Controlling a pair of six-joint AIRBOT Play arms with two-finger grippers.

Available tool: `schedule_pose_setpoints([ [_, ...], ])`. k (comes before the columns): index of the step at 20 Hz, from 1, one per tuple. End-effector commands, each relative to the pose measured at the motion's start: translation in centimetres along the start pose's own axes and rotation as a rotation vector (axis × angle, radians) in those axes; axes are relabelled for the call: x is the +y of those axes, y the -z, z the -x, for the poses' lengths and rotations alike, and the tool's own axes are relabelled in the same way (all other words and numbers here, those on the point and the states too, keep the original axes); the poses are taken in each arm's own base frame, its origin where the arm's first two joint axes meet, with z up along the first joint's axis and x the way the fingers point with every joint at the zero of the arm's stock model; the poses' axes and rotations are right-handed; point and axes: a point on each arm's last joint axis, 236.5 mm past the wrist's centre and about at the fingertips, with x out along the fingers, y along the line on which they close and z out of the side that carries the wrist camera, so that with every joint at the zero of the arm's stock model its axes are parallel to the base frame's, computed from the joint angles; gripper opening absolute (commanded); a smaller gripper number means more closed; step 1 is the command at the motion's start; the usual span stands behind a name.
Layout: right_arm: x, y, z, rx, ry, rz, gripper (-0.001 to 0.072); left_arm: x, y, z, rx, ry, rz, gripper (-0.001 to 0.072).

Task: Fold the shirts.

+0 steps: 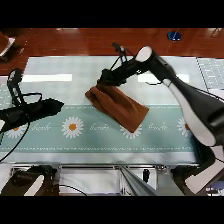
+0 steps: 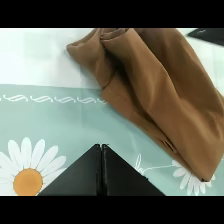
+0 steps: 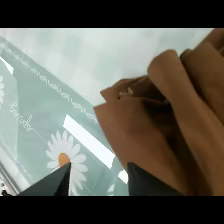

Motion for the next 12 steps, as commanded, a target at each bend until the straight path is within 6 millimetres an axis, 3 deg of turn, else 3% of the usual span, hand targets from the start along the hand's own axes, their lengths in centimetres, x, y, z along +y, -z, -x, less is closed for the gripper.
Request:
schedule_pose_setpoints([
  [1,-0.2,0.6,9.4,0.006,0.053,0.039,0.0416,0.2,-1.3,-0.3,-0.059,-0.001,0.016,0.0027],
  [4,-3.7,2.5,21.6,-0.12,0.382,0.096,0.0416,0.2,-2.2,-0.2,-0.098,0.002,0.019,0.0026],
  [6,-7.5,5.9,28.2,-0.253,0.612,0.025,0.0415,0.2,-2.4,-0.2,-0.108,0.002,0.019,0.0027],
  [7,-9.8,8.5,30.4,-0.331,0.697,-0.05,0.0415,0.2,-2.5,-0.2,-0.109,0.003,0.019,0.0026],
  [9,-14.9,14.3,31.6,-0.495,0.778,-0.292,0.0415,0.1,-2.4,-0.2,-0.108,0.003,0.018,0.0026],
  [10,-16.9,17.0,30.6,-0.571,0.763,-0.411,0.0415,0.1,-2.4,-0.2,-0.108,0.003,0.018,0.0026],
  [12,-19.0,20.6,25.7,-0.648,0.625,-0.582,0.0415,0.2,-2.4,-0.3,-0.107,0.003,0.019,0.0027],
])
